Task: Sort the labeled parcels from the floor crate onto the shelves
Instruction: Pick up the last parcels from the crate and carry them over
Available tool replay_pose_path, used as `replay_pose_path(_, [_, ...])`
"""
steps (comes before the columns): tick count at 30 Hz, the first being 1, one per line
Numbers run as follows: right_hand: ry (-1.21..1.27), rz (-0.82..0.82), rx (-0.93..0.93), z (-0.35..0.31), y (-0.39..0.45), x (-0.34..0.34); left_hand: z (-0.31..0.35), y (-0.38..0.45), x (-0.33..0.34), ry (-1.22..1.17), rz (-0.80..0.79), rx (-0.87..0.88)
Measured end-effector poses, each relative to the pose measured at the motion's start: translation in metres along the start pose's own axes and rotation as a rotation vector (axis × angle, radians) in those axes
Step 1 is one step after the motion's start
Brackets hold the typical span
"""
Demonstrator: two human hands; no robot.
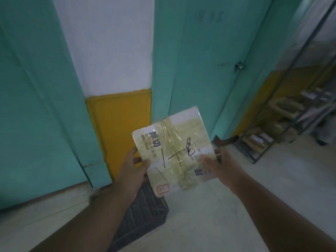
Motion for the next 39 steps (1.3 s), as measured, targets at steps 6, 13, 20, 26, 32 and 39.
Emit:
replay_pose_path(6, [0.067,-0.024,0.109,0.131,0.024,-0.092,-0.08,0.005,0.157,0.214,-0.218,-0.034])
replay_pose_path(13, [0.204,0.149,0.212,0.231,0.078,-0.197,-0.128,0.028,0.31,0.385,-0.424,-0.006])
replay_pose_path(20, [0.042,0.366,0.266,0.322,0.148,-0.292,-0.183,0.106,0.472,0.529,-0.683,0.002])
replay_pose_path(26, [0.002,0.462,0.484,0.441,0.153,-0.381,-0.24,0.123,0.642,0.689,-0.967,0.044])
replay_pose_path(32, [0.001,0.539,0.68,0.596,0.156,-0.445,-0.345,0.119,0.807,0.762,-1.195,-0.034])
replay_pose_path(39, [0.041,0.363,0.61,0.758,0.216,-0.543,-0.427,0.123,0.967,0.811,-1.16,-0.076])
Point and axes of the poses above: each hand's wrist, its own y-axis towards the middle knuckle, its own x-axis out of the palm, z = x × y, the point moved 3 cm from there along y, towards the middle knuckle, and after that the axes turned 15 degrees about -y, right-handed, at the moved point
